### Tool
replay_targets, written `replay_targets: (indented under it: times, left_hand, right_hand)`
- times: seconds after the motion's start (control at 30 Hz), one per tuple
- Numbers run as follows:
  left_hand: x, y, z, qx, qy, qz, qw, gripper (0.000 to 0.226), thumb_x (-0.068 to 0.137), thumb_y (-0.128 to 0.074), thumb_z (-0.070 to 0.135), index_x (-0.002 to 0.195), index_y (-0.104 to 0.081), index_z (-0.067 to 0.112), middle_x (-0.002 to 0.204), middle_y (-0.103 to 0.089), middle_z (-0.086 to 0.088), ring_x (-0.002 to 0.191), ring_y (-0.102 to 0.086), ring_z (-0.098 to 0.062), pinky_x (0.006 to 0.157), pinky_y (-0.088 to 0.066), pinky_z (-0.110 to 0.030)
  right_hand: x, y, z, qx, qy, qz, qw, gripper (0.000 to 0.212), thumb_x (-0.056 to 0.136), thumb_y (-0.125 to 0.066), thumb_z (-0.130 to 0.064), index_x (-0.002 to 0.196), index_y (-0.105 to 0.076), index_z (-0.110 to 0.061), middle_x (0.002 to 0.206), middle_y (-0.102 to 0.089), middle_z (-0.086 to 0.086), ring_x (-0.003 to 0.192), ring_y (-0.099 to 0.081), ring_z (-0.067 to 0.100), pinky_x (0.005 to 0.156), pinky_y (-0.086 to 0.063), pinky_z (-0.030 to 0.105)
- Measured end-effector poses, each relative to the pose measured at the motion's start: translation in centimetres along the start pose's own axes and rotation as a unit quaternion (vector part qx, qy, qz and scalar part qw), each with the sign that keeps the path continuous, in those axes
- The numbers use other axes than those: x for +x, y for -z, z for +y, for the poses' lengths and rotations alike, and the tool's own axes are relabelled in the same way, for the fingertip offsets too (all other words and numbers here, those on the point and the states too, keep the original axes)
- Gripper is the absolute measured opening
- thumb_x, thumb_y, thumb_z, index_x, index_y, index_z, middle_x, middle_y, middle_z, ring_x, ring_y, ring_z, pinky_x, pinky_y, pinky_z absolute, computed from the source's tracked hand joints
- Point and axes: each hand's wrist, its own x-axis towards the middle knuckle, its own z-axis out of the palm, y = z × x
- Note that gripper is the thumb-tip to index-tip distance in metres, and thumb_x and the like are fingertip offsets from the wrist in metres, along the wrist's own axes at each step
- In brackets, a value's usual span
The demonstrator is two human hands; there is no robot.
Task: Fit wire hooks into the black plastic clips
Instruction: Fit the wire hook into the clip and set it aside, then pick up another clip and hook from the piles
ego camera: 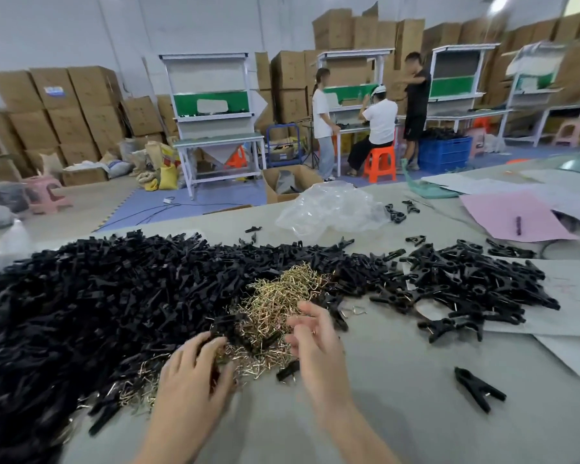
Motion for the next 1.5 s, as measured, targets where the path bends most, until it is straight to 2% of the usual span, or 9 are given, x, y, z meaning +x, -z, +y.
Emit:
replay_targets:
  times: [0.07,0.17,0.3,0.4,0.57,0.73,1.13,1.3,1.5]
  left_hand:
    - [-1.5,0.9,-3.9,0.049,0.047,0.022,0.997,0.079,0.089,-0.028,0.071,0.116,-0.072,0.011,0.124,-0.065,-0.015,0.113,-0.062,-0.041,0.096,-0.048,-0.059]
    - [-2.2,1.6,-7.0,0.049,0.102,0.027,0.993,0.075,0.078,-0.039,0.064,0.116,-0.073,0.01,0.123,-0.066,-0.02,0.112,-0.063,-0.044,0.095,-0.048,-0.061]
    - [-1.3,1.8,-7.7,0.056,0.1,0.012,0.993,0.045,0.083,-0.062,0.045,0.112,-0.075,0.013,0.116,-0.071,-0.01,0.105,-0.067,-0.039,0.086,-0.054,-0.055]
    - [-0.2,1.4,-9.0,0.032,0.081,0.014,0.996,0.032,0.08,-0.082,0.018,0.111,-0.073,0.015,0.11,-0.069,-0.005,0.099,-0.063,-0.034,0.08,-0.056,-0.048]
    - [0.5,1.1,-10.6,-0.032,0.06,0.037,0.997,0.021,0.089,-0.071,0.025,0.11,-0.067,0.025,0.105,-0.061,0.01,0.096,-0.056,-0.017,0.064,-0.055,-0.031]
    - [0.4,1.5,-10.5,-0.109,0.085,0.035,0.99,0.016,0.096,-0.056,0.035,0.111,-0.056,0.04,0.107,-0.049,0.025,0.086,-0.056,0.001,0.056,-0.043,-0.013]
    - [0.4,2.1,-9.9,-0.184,0.062,0.055,0.979,0.032,0.096,-0.047,0.044,0.113,-0.068,0.027,0.099,-0.057,0.03,0.102,-0.046,0.015,0.088,-0.038,-0.018]
    - [0.3,2.1,-9.7,-0.214,0.055,0.077,0.972,0.026,0.099,-0.046,0.04,0.117,-0.063,0.032,0.102,-0.057,0.025,0.104,-0.053,0.003,0.089,-0.042,-0.021]
    - [0.2,2.7,-9.7,-0.271,0.066,0.071,0.958,0.039,0.1,-0.047,0.041,0.138,-0.045,0.047,0.12,-0.057,0.029,0.117,-0.055,-0.003,0.096,-0.043,-0.017]
  right_hand:
    - [-0.4,-3.4,1.1,-0.115,0.06,-0.068,0.989,0.033,0.103,-0.046,-0.019,0.12,-0.05,-0.047,0.113,-0.06,-0.021,0.082,-0.06,-0.005,0.072,-0.048,0.017]
    - [-0.7,-8.3,3.0,-0.303,0.172,-0.147,0.926,0.042,0.104,-0.041,-0.022,0.143,-0.041,-0.036,0.137,-0.048,-0.015,0.118,-0.047,-0.004,0.102,-0.038,0.016]
    - [-0.3,-13.0,5.4,-0.492,0.201,-0.203,0.822,0.052,0.107,-0.032,-0.03,0.157,-0.021,-0.029,0.165,-0.021,-0.001,0.152,-0.014,0.019,0.126,-0.004,0.04]
    - [0.0,-14.8,6.6,-0.551,0.214,-0.184,0.785,0.048,0.106,-0.038,-0.031,0.154,-0.035,-0.025,0.161,-0.032,0.006,0.15,-0.026,0.028,0.125,-0.011,0.048]
    - [1.1,-15.3,7.2,-0.52,0.276,-0.102,0.802,0.032,0.089,-0.072,-0.026,0.121,-0.069,-0.027,0.124,-0.066,-0.002,0.116,-0.061,0.025,0.098,-0.053,0.042]
    - [1.7,-14.8,7.7,-0.46,0.287,-0.097,0.834,0.025,0.096,-0.065,-0.028,0.121,-0.066,-0.03,0.115,-0.063,-0.009,0.104,-0.058,0.017,0.091,-0.047,0.035]
    - [1.6,-14.3,6.5,-0.159,0.146,-0.167,0.962,0.031,0.099,-0.058,-0.031,0.12,-0.06,-0.054,0.106,-0.065,-0.024,0.103,-0.063,0.003,0.087,-0.045,0.011]
    - [1.6,-14.3,5.7,-0.038,0.09,-0.215,0.972,0.019,0.091,-0.068,-0.042,0.11,-0.067,-0.041,0.098,-0.069,-0.009,0.088,-0.067,0.009,0.081,-0.052,0.016]
    - [1.7,-13.9,5.7,-0.088,0.074,-0.236,0.965,0.012,0.091,-0.074,-0.034,0.094,-0.064,-0.038,0.09,-0.07,-0.01,0.081,-0.063,0.005,0.067,-0.049,0.012]
